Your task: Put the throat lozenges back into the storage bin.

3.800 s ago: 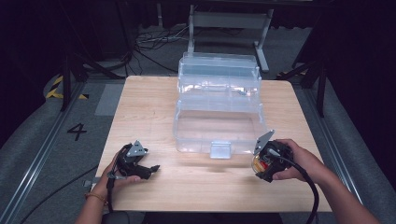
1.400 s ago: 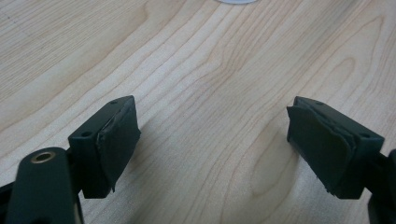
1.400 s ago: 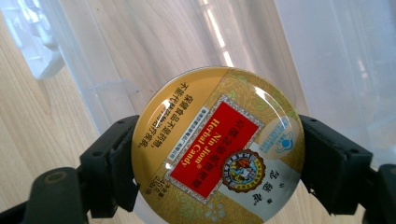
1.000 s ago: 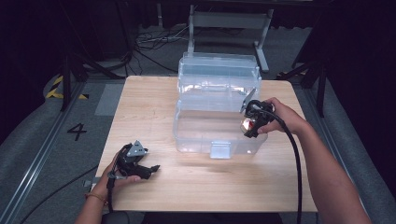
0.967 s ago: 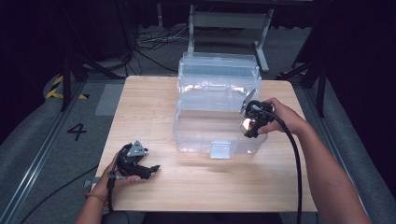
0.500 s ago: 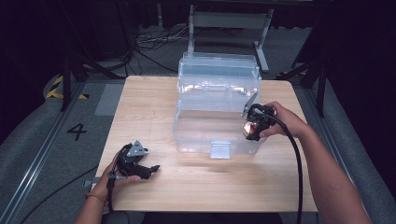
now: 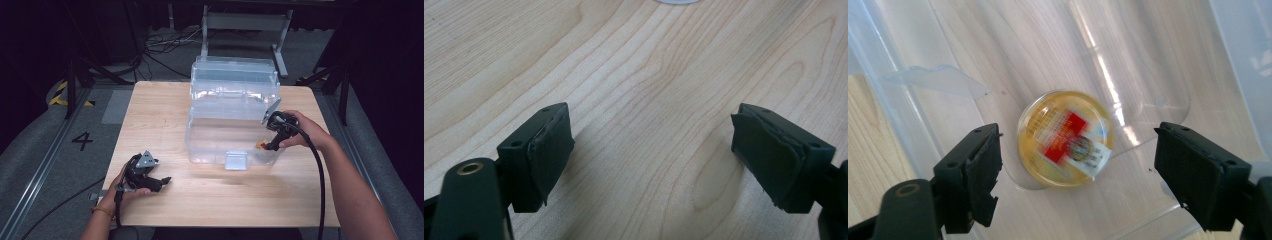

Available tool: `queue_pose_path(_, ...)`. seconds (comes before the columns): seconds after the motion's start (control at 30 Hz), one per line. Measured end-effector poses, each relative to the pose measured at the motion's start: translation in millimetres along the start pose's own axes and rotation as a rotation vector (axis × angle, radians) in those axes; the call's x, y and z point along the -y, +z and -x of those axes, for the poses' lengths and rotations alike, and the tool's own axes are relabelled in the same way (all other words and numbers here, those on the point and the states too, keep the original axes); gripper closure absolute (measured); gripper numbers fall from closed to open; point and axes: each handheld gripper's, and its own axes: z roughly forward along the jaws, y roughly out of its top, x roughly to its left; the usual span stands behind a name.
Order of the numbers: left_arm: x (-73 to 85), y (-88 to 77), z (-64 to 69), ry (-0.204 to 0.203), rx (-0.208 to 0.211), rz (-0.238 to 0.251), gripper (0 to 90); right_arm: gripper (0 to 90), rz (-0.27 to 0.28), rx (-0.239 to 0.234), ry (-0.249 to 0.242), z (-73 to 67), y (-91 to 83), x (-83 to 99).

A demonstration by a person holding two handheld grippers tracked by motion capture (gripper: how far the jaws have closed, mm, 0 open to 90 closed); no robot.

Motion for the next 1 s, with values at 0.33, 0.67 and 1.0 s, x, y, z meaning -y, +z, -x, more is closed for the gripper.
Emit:
queue_pose_path(0.33, -0.1, 0.1, 0.2, -0.001, -0.001, 0.0, 17.1, 23.5, 0.042, 0.012, -0.001, -3.1, -1.8, 8.8)
queue_pose_path(0.67, -13.5, -3.4, 8.1, 0.02, -0.022, -0.009, 23.9, 26.7, 0.282, 0.033, 0.117, 2.8, -33.4, 35.8)
queue_pose_path(1.0, -78.0, -30.7, 34.0, 0.15, -0.034, 0.105, 26.4, 31.3, 0.427, 0.138, 0.178, 13.4, -66.0, 53.0)
